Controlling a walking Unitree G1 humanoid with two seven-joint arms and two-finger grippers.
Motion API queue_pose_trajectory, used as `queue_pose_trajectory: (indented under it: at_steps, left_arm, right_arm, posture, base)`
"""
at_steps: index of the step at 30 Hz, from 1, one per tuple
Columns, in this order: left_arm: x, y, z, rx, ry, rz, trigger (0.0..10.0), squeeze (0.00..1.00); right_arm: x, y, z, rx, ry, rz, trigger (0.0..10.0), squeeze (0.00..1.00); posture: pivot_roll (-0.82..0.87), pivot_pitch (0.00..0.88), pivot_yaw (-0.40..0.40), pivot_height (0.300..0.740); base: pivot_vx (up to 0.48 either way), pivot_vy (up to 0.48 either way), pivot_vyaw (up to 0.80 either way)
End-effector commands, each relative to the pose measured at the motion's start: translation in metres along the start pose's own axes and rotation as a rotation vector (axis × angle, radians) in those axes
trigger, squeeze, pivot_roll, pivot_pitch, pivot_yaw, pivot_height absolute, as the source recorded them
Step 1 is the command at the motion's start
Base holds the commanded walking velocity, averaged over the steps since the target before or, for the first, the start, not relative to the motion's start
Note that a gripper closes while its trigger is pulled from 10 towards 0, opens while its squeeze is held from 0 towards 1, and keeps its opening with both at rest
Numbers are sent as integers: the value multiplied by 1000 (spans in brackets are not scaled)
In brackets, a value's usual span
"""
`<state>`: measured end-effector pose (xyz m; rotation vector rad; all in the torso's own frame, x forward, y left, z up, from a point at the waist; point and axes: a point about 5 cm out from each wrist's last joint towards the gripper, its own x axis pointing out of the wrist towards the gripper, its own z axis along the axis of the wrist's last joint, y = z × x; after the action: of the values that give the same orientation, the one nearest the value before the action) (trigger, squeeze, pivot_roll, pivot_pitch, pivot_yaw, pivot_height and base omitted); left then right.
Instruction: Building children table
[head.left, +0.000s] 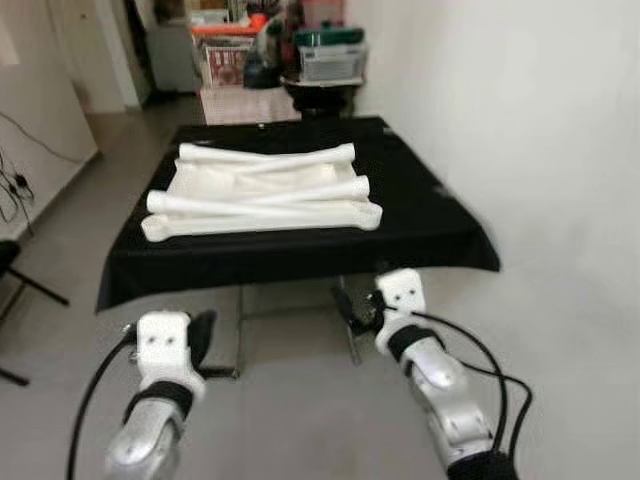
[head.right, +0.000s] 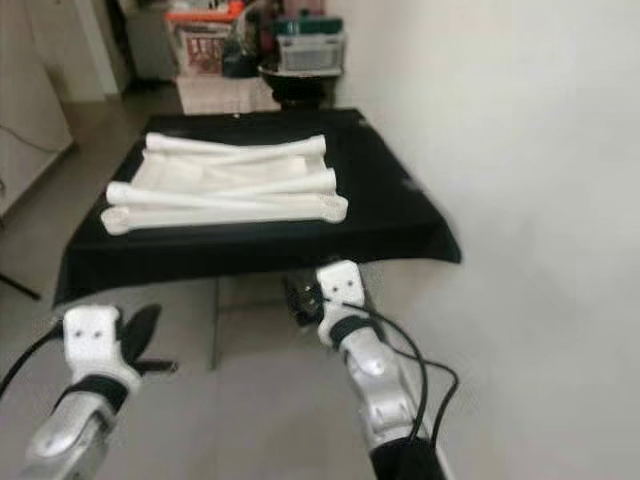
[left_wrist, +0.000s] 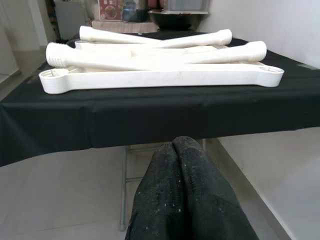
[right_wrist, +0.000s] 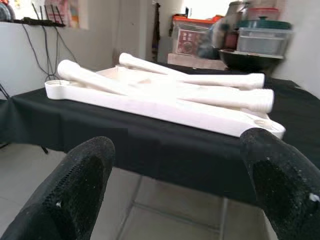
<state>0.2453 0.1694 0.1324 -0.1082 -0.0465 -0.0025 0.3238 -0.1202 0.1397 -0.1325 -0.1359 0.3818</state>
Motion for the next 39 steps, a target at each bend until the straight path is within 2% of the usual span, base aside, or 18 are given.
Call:
queue_pose_trajectory:
  at_steps: [1,6,16,19,22,23,24,25,26,29,32,33,34,35,39]
  left_arm:
    - [2,-6,3,-3,0,-48,10000,0]
    - [5,-13,8,7,-13,-94,10000,0]
    - [5,-15,10,14,-14,-108,10000,0]
    - [3,-14,11,11,-18,-94,10000,0]
    - [3,-14,12,10,-18,-92,10000,0]
    - [3,-14,12,8,-18,-89,10000,0]
    - [3,-14,12,8,-18,-89,10000,0]
    - [2,-14,12,6,-15,-87,10000,0]
    - [2,-14,12,6,-15,-87,10000,0]
    - [2,-14,13,4,-13,-89,10000,0]
    - [2,-14,13,4,-13,-89,10000,0]
    - [2,-15,13,3,-11,-90,10000,0]
    - [2,-15,13,3,-11,-90,10000,0]
    - [2,-15,13,2,-10,-91,10000,0]
    - [1,-15,13,-3,-8,-92,10000,0]
  right_arm:
    - [-1,-1,1,52,-2,24,10000,0]
    - [2,-5,12,131,-53,29,10000,0]
    - [8,4,28,136,-105,121,10000,0]
    - [10,5,37,77,-125,195,10000,0]
    - [10,4,39,73,-135,212,10000,0]
    - [12,3,45,32,-141,240,10000,0]
    - [12,3,45,32,-141,240,10000,0]
    - [16,0,52,-72,-120,295,10000,0]
    - [16,0,52,-72,-120,295,10000,0]
    - [21,-1,63,-200,-61,333,10000,0]
    - [21,-1,63,-200,-61,333,10000,0]
    - [22,0,68,-259,-49,349,10000,0]
    - [22,0,68,-259,-49,349,10000,0]
    - [23,-1,73,-309,-39,362,10000,0]
    - [26,-6,81,-335,-20,354,10000,0]
  posture:
    - [-64,0,-5,740]
    - [-61,0,-4,740]
    - [-40,0,-15,740]
    - [-28,0,-29,740]
    - [-28,0,-29,740]
    - [-27,0,-28,740]
    - [-27,0,-28,740]
    - [-29,0,-28,740]
    - [-29,0,-28,740]
    - [-29,0,-28,740]
    - [-29,0,-28,740]
    - [-29,0,-30,740]
    - [-29,0,-30,740]
    - [-27,0,-34,740]
    - [-26,1,-39,740]
  base:
    - [386,0,0]
    - [379,0,473]
    - [366,0,0]
    - [364,0,800]
    - [364,0,800]
    - [364,0,0]
    - [364,0,0]
    - [364,0,0]
    - [364,0,0]
    - [361,0,0]
    - [360,0,0]
    - [360,0,0]
    - [360,0,0]
    - [364,0,0]
    - [363,0,0]
